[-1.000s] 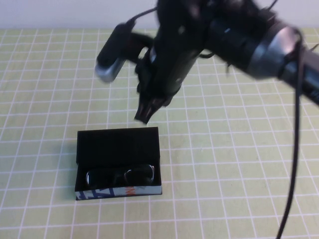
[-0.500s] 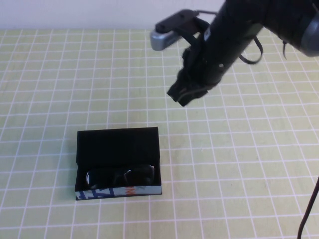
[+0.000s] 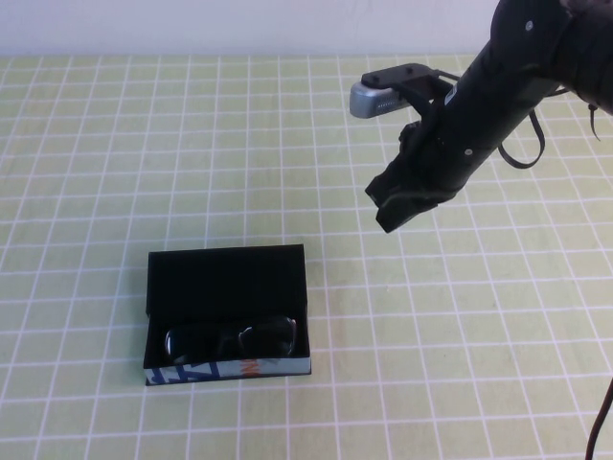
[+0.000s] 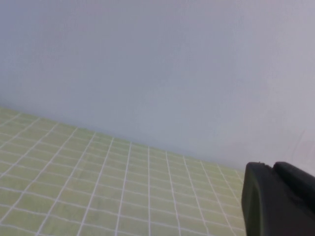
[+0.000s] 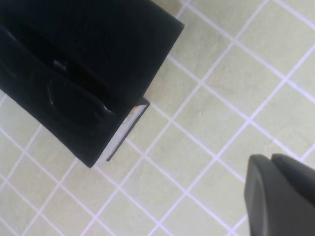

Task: Return glasses to glasses case
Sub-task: Close the glasses case

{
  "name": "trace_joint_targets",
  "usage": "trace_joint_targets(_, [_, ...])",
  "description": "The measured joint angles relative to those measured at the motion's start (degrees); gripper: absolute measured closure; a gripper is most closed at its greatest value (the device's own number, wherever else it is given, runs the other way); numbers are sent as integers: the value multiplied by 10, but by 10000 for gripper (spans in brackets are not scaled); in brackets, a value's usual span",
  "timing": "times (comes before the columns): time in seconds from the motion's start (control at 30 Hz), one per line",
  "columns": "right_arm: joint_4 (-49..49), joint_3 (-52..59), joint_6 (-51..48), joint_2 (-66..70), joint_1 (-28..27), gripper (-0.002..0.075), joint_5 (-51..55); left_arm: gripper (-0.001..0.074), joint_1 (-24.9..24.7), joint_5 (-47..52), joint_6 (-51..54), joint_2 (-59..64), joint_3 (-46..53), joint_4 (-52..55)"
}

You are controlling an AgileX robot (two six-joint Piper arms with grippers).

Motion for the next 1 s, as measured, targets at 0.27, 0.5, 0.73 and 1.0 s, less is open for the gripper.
trace_joint_targets(0.27, [31, 0, -2, 0, 0, 742, -35, 735, -6, 36, -83, 11, 0, -4])
trace_joint_targets(0.5, [41, 0, -2, 0, 0, 742, -59, 736, -84, 203, -104, 169, -71, -4])
trace_joint_targets(0.73, [43, 0, -2, 0, 0, 742, -30, 736, -195, 393, -4, 390, -232, -20])
trace_joint_targets(1.0, [47, 0, -1, 0, 0, 742, -16, 736, -205, 434, 270, 576, -316, -235])
